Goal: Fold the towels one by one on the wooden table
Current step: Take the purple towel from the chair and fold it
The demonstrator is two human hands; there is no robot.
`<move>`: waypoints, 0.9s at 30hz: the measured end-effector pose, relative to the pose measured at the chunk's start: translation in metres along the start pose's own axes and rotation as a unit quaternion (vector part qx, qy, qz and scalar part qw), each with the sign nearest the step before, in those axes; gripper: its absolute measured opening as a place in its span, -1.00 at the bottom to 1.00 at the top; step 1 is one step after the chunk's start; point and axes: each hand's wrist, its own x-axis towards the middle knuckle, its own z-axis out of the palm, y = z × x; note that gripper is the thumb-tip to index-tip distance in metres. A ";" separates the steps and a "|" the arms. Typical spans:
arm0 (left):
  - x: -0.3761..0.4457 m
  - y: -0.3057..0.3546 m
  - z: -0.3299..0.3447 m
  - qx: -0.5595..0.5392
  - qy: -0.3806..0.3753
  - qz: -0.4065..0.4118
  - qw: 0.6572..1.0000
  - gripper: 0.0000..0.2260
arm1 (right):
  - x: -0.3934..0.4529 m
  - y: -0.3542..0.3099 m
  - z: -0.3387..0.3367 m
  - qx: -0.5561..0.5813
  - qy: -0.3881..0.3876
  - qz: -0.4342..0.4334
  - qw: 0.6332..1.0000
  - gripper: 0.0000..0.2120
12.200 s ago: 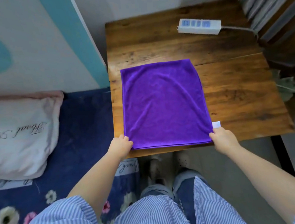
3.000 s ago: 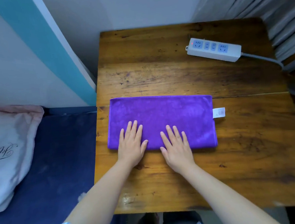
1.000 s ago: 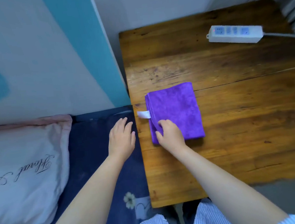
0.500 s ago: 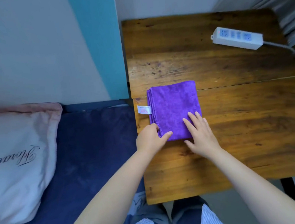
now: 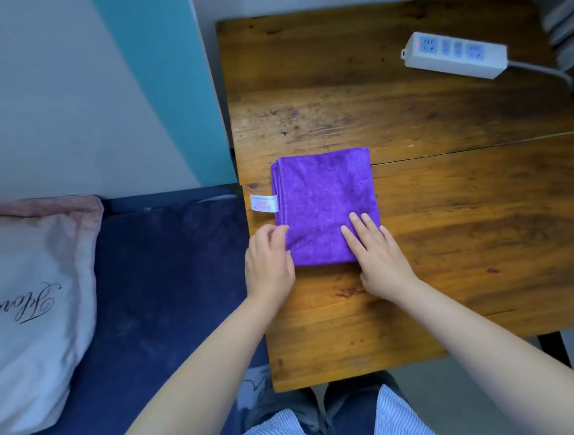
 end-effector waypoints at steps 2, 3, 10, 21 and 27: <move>-0.002 -0.001 0.010 0.029 0.059 0.177 0.982 -0.84 | 0.000 0.008 0.008 -0.014 0.060 -0.038 0.997 -0.42; -0.004 0.001 0.013 0.035 0.040 0.229 0.972 -0.88 | -0.002 0.011 0.009 -0.024 0.075 -0.056 0.995 -0.51; -0.009 0.019 0.025 0.155 -0.101 0.155 0.970 -0.51 | 0.007 0.028 0.015 -0.072 0.143 -0.161 0.974 -0.60; -0.008 0.039 0.027 0.193 -0.099 0.080 0.973 -0.51 | 0.025 0.038 -0.017 -0.135 0.145 -0.275 0.941 -0.87; -0.019 0.054 0.025 0.212 -0.016 -0.019 0.977 -0.78 | 0.026 0.053 -0.058 -0.049 0.137 -0.345 0.927 -0.86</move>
